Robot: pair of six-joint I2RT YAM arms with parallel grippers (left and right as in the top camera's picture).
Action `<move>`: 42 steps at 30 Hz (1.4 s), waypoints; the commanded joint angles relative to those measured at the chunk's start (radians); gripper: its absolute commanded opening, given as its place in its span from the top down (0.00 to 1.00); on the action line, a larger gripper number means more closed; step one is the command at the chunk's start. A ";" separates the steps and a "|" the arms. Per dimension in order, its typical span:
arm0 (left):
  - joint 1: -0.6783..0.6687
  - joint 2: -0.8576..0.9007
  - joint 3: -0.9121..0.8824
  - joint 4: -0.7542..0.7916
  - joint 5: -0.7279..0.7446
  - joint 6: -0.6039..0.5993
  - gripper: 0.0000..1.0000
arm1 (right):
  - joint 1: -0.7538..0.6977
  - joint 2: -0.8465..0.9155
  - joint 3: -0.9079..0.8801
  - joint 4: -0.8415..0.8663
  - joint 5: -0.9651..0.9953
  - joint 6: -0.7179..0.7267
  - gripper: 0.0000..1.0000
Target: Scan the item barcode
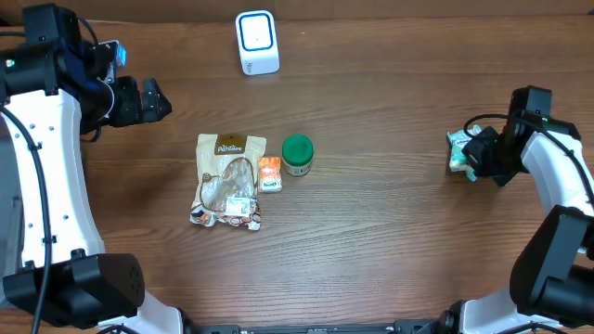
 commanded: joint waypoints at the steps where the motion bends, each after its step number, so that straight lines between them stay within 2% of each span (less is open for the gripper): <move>1: -0.013 -0.010 0.014 0.001 -0.003 0.028 0.00 | 0.003 -0.010 0.003 0.012 -0.016 -0.022 0.96; 6: -0.013 -0.010 0.014 0.001 -0.003 0.028 0.00 | 0.003 -0.011 0.040 0.011 -0.021 -0.037 0.96; 14: -0.015 -0.010 0.014 0.001 -0.003 0.028 0.00 | 0.004 -0.010 0.049 0.136 -0.060 -0.029 0.96; 19: -0.015 -0.010 0.014 0.001 -0.003 0.028 0.01 | 0.006 -0.001 0.045 0.144 -0.060 -0.017 0.96; 20: -0.015 -0.010 0.014 0.001 -0.003 0.028 0.01 | 0.005 0.002 0.044 0.141 -0.060 -0.017 0.92; 23: -0.015 -0.010 0.014 0.001 -0.003 0.028 0.00 | 0.005 0.002 0.041 0.138 -0.060 -0.017 0.66; 26: -0.015 -0.010 0.014 0.001 -0.003 0.028 0.00 | 0.005 0.002 0.042 0.136 -0.061 -0.023 0.54; 29: -0.015 -0.010 0.014 0.001 -0.003 0.028 0.01 | 0.006 0.002 0.063 0.105 -0.064 -0.057 0.53; 35: -0.014 -0.010 0.014 0.001 -0.003 0.028 0.00 | 0.051 0.002 0.267 -0.125 -0.095 -0.156 0.52; 38: -0.014 -0.010 0.014 0.001 -0.003 0.028 0.00 | 0.163 0.002 0.355 -0.193 -0.164 -0.214 0.47; 42: -0.014 -0.010 0.014 0.000 -0.003 0.028 0.00 | 0.306 0.002 0.355 -0.178 -0.172 -0.213 0.41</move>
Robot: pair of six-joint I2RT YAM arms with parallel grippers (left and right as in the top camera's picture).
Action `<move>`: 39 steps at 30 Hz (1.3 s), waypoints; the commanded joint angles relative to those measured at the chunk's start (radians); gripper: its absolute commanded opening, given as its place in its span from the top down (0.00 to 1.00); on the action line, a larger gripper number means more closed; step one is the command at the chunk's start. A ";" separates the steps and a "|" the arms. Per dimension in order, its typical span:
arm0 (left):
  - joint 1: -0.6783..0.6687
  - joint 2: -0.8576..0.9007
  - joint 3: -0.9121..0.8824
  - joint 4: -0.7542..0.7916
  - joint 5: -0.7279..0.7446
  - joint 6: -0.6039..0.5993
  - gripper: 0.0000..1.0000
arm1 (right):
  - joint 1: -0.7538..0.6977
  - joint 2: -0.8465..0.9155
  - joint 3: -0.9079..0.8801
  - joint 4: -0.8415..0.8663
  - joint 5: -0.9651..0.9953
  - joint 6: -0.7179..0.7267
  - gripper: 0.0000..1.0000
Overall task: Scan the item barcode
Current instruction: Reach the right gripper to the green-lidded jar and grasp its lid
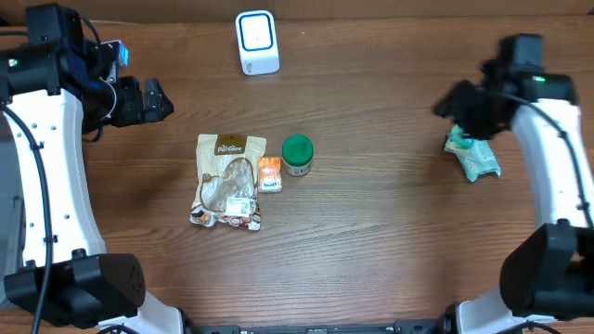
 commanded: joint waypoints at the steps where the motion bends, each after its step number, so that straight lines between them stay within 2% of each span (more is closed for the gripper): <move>1: -0.008 -0.010 0.014 0.000 -0.003 0.028 0.00 | 0.141 -0.003 0.016 0.026 -0.031 -0.030 0.37; 2: -0.008 -0.010 0.014 0.000 -0.003 0.028 0.00 | 0.218 -0.003 0.017 0.058 0.006 -0.031 0.27; 6: -0.008 -0.010 0.014 0.000 -0.003 0.028 0.00 | 0.425 0.021 0.042 0.124 0.117 -0.025 0.02; 8: -0.008 -0.010 0.014 0.000 -0.003 0.028 0.00 | 0.471 0.057 0.084 0.117 0.133 -0.031 0.00; 11: -0.008 -0.010 0.014 0.001 -0.003 0.028 0.00 | 0.545 0.128 0.156 0.123 0.140 -0.116 0.00; 15: -0.008 -0.010 0.014 0.000 -0.003 0.028 0.00 | 0.636 0.212 0.172 0.163 0.215 -0.377 0.00; 17: -0.008 -0.010 0.014 0.001 -0.003 0.028 0.00 | 0.653 0.249 0.172 0.159 0.230 -0.456 0.00; 21: -0.008 -0.010 0.014 0.000 -0.003 0.028 0.00 | 0.657 0.316 0.172 0.157 0.209 -0.570 0.00; 26: -0.008 -0.010 0.014 0.000 -0.003 0.028 0.00 | 0.658 0.335 0.172 0.142 0.110 -0.605 0.00; 33: -0.008 -0.010 0.014 0.001 -0.003 0.028 0.00 | 0.658 0.354 0.163 0.136 0.092 -0.635 0.16; 37: -0.008 -0.010 0.014 0.001 -0.003 0.028 0.00 | 0.651 0.354 0.163 0.135 0.116 -0.633 0.34; 39: -0.008 -0.010 0.014 0.000 -0.003 0.028 0.01 | 0.645 0.353 0.163 0.136 0.127 -0.608 0.37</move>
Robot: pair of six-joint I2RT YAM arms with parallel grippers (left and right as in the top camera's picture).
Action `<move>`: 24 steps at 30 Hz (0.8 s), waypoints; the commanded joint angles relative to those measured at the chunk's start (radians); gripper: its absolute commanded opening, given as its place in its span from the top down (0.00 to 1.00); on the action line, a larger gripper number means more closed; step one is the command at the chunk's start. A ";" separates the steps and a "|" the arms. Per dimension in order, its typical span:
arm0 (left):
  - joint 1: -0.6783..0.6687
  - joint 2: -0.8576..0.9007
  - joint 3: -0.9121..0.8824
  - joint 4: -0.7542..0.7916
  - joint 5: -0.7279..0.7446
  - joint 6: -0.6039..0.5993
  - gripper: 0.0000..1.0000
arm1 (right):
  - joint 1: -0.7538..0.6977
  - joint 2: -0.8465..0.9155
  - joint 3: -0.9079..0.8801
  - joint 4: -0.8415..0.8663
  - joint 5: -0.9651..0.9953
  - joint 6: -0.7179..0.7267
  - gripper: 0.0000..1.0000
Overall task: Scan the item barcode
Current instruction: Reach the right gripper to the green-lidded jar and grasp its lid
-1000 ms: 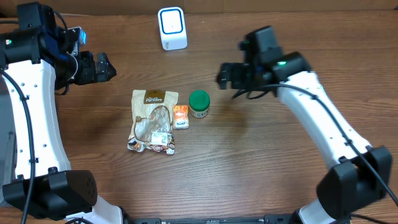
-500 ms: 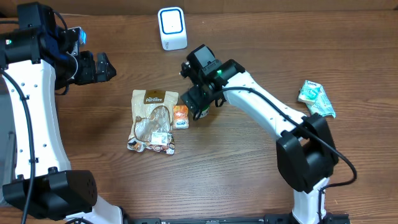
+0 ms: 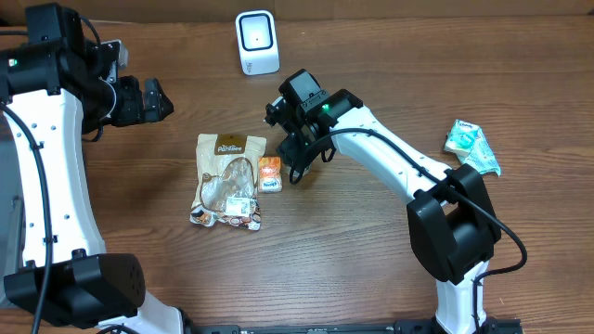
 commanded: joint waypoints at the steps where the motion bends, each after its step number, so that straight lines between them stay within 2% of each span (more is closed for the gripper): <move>1: -0.008 -0.010 0.014 0.000 -0.003 0.028 0.00 | -0.015 0.011 0.017 0.003 0.021 0.039 0.38; 4: -0.008 -0.010 0.014 0.000 -0.003 0.028 0.00 | -0.022 0.010 0.018 0.002 0.040 0.108 0.40; 6: -0.008 -0.010 0.014 0.001 -0.003 0.028 0.00 | -0.026 0.006 0.022 -0.009 0.076 0.205 0.40; 7: -0.008 -0.010 0.014 0.000 -0.003 0.028 0.00 | -0.028 0.003 0.030 -0.019 0.115 0.311 0.39; 9: -0.008 -0.010 0.014 0.001 -0.003 0.028 0.00 | -0.030 -0.002 0.038 -0.030 0.139 0.428 0.36; 13: -0.008 -0.010 0.014 0.001 -0.003 0.028 0.00 | -0.043 -0.003 0.058 -0.086 0.143 0.834 0.41; 17: -0.008 -0.010 0.014 0.000 -0.003 0.028 0.00 | -0.044 -0.003 0.057 -0.075 0.131 1.054 0.36; 20: -0.008 -0.010 0.014 0.000 -0.003 0.028 0.01 | -0.044 -0.003 0.057 -0.069 0.135 1.035 0.25; 21: -0.008 -0.010 0.014 0.001 -0.003 0.028 0.00 | -0.046 -0.003 0.058 -0.069 0.135 0.983 0.20; 22: -0.008 -0.010 0.014 0.001 -0.003 0.028 0.00 | -0.050 -0.003 0.063 -0.063 0.135 0.864 0.12; 24: -0.008 -0.010 0.014 0.000 -0.003 0.028 0.00 | -0.057 -0.003 0.082 -0.064 0.135 0.694 0.03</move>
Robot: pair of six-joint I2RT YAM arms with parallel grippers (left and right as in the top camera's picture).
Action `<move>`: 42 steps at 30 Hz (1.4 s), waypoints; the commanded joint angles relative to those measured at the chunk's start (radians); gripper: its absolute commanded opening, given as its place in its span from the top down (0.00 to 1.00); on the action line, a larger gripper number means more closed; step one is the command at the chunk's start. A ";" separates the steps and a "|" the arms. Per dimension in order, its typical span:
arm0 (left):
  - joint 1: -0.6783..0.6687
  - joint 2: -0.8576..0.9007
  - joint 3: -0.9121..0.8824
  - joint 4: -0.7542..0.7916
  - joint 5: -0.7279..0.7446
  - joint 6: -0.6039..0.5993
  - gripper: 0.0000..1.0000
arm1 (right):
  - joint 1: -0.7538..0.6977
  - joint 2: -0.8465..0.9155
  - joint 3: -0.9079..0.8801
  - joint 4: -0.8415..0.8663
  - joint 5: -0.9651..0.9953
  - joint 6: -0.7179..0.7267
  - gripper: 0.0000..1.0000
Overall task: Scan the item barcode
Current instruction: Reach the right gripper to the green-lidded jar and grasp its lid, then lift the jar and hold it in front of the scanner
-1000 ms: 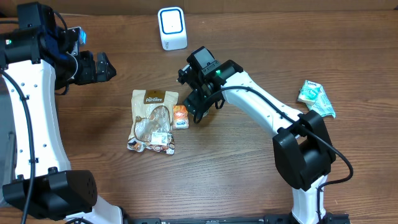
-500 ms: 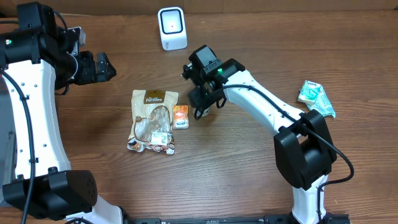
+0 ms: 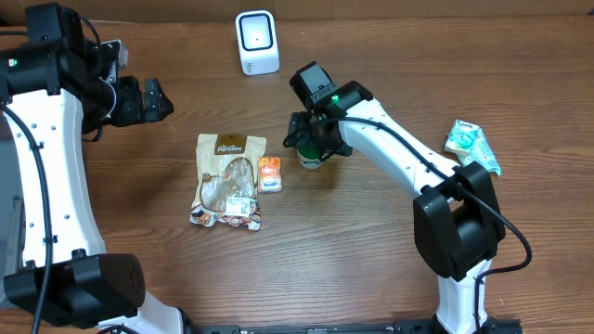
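Near the middle of the table, my right gripper (image 3: 312, 147) reaches down over the small green-lidded jar (image 3: 314, 160). Its fingers stand around the jar and hide the lid, so only the jar's lower edge shows below them. The white barcode scanner (image 3: 257, 42) with its blue-framed window stands at the far edge, up and to the left of the jar. My left gripper (image 3: 163, 100) hangs open and holds nothing at the far left, well away from the jar.
A brown snack bag (image 3: 227, 181) lies left of centre, with a small orange packet (image 3: 269, 173) against its right side and close to the jar. A green and white packet (image 3: 471, 147) lies at the right. The right arm (image 3: 399, 153) spans the table's right half.
My right gripper has shifted a little to the right over the jar. The jar now shows slightly right of where it stood. The left arm has not moved.
My right gripper was at the green and white packet on the far right. Then it was raised off the packet, which lay on the table. Then it was across the table over the green-lidded jar, and now it stands around the jar.
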 commanded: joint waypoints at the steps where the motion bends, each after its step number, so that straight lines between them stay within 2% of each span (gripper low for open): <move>1: -0.008 -0.010 0.015 0.000 -0.003 0.028 0.00 | -0.017 -0.004 0.070 -0.002 0.010 -0.337 0.00; 2: -0.008 -0.010 0.015 0.001 -0.003 0.028 0.00 | -0.020 -0.004 0.087 -0.010 0.010 -0.457 0.00; 5: -0.008 -0.010 0.015 0.000 -0.003 0.028 0.00 | -0.023 -0.004 0.113 -0.021 0.010 -0.690 0.00; 8: -0.008 -0.010 0.015 0.000 -0.003 0.028 0.00 | -0.023 -0.003 0.103 -0.019 -0.026 -0.833 0.00; 11: -0.008 -0.010 0.015 0.000 -0.003 0.028 0.00 | -0.023 0.000 0.085 -0.016 -0.093 -0.909 0.00; 23: -0.008 -0.010 0.015 0.001 -0.003 0.028 0.01 | -0.028 0.072 0.074 -0.016 -0.096 -0.930 0.02; 28: -0.007 -0.010 0.015 0.000 -0.003 0.028 0.00 | -0.033 0.081 0.074 -0.016 -0.088 -0.928 0.19; 33: -0.007 -0.010 0.015 0.000 -0.003 0.028 0.01 | -0.055 0.081 0.074 -0.046 -0.080 -0.926 0.30; 37: -0.007 -0.010 0.015 0.000 -0.003 0.028 0.00 | -0.069 0.081 0.075 -0.056 -0.093 -0.825 0.41; 42: -0.008 -0.010 0.015 0.000 -0.003 0.028 0.00 | -0.070 0.080 0.117 -0.082 -0.219 -0.756 0.57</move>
